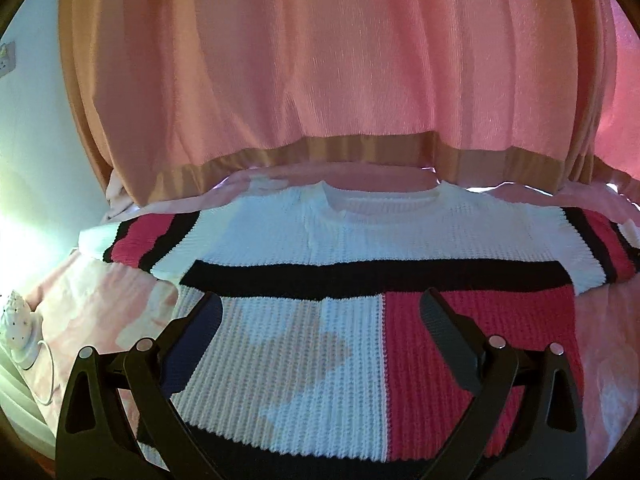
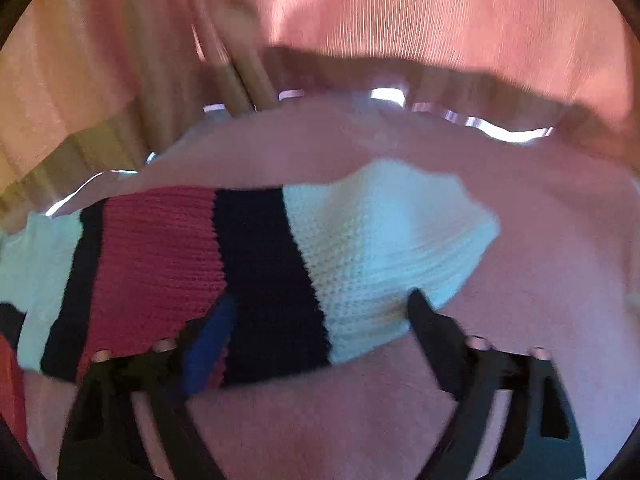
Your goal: Fold small clothes
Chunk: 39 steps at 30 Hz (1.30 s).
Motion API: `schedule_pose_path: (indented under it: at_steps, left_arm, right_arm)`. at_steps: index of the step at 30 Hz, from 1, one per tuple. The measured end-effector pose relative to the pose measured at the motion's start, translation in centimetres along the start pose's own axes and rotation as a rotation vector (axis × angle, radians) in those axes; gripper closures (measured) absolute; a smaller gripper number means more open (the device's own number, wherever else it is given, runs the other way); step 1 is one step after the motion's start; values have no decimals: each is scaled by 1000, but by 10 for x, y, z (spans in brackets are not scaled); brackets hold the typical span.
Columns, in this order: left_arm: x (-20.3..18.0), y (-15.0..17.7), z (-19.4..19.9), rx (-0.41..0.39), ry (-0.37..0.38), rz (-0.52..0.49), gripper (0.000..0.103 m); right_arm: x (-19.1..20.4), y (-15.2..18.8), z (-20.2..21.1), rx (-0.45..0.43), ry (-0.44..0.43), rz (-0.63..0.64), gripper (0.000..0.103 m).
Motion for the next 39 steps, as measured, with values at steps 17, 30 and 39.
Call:
schedule_pose_path:
  at_steps: [17, 30, 39]
  left_arm:
    - [51, -15, 16, -25, -5, 131, 6]
    - [121, -5, -21, 114, 44, 248, 5]
    - [74, -6, -104, 287, 194, 319, 5]
  right_arm:
    - [243, -43, 168, -219, -613, 149, 96]
    - [374, 84, 193, -213, -536, 539, 43]
    - [244, 112, 113, -22, -244, 454, 42]
Point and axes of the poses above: each gripper's, at about its wrist camera, not at the fingertips, and z roughly against the way its jaws point, x to its left, y to its underside, the point moved 5 cm from there along -z, roughly the way its jaws point, and after that the axes turned 7 degrees about -z, right-handed, at the moved point
